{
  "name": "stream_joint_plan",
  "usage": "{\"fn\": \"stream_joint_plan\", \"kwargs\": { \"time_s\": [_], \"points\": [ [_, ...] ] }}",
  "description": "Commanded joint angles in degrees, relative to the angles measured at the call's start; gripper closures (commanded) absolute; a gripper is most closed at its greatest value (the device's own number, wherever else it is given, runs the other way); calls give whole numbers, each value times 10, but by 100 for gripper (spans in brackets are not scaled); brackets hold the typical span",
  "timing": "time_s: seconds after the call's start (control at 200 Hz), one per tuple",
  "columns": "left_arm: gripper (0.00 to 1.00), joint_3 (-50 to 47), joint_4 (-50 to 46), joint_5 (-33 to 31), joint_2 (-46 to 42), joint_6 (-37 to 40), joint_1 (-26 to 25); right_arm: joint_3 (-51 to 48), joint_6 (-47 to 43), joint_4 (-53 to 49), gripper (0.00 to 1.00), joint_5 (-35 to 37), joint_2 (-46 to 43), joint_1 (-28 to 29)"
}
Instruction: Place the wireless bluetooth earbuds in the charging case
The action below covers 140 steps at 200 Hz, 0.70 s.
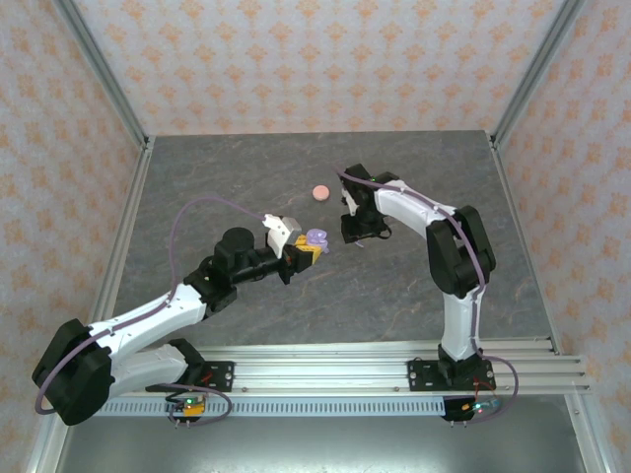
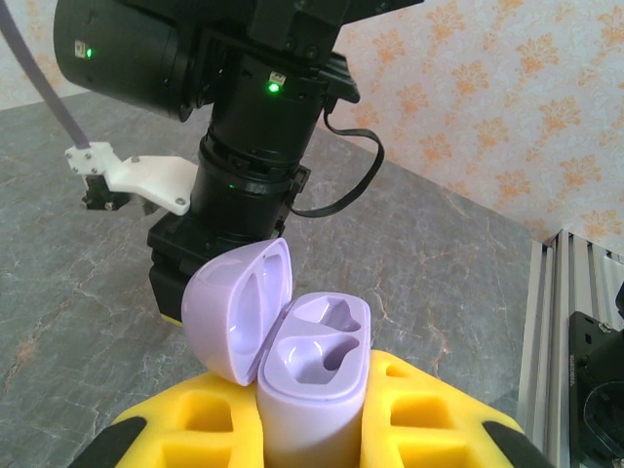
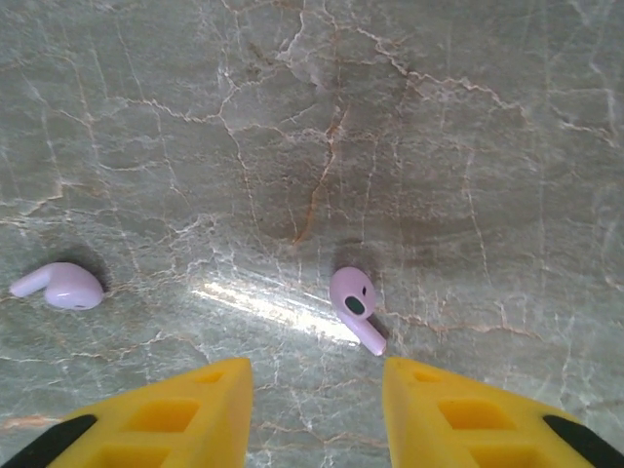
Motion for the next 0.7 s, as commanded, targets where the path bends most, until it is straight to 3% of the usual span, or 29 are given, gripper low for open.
{"fn": "stream_joint_plan", "kwargs": {
  "time_s": [0.0, 0.696],
  "points": [
    [92, 15, 0, -8, -11, -5, -3, 22, -38, -25, 59, -1, 15, -2],
    [93, 12, 5, -8, -11, -10, -3, 62, -43, -29, 66, 33, 73, -2]
  ]
}}
